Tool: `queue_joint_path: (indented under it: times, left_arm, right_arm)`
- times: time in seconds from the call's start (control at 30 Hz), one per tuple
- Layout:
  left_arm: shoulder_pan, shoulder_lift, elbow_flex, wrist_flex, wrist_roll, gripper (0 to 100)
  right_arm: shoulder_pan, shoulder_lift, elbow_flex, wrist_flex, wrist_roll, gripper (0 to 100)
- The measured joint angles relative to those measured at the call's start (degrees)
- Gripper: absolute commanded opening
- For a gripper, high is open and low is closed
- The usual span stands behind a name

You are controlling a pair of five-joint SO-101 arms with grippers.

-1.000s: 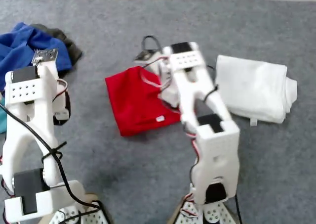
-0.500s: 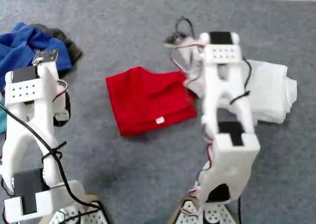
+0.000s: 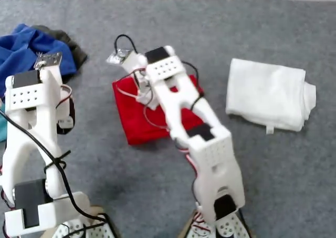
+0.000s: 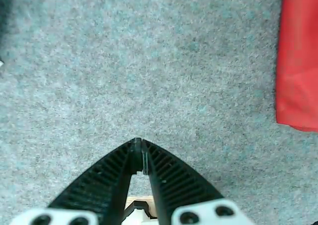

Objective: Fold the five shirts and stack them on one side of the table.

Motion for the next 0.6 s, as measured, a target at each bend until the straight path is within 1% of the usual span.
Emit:
queue_joint_path:
  times: [0.1,0.2,0.4,0.53,0.6]
  left_arm:
    - [0.00,0.00,0.00,0.00,0.00,3]
    - [0.00,0.00,0.00,0.00,0.00,3]
    - [0.00,0.00,0.00,0.00,0.00,3]
    - [0.00,0.00,0.00,0.00,0.00,3]
    - [0.00,0.00,0.00,0.00,0.00,3]
  right_arm:
    - [3.34,4.57,-7.30,0.00,0.00,1.5]
    - [8.97,10.20,-16.00,0.00,0.00,1.5]
    - [19.60,22.07,-39.12,-2.90,0.00,1.5]
    - [22.15,28.48,-56.00,-3.87,0.00,1.5]
    - [22.07,28.92,-59.96,-3.60,0.00,1.5]
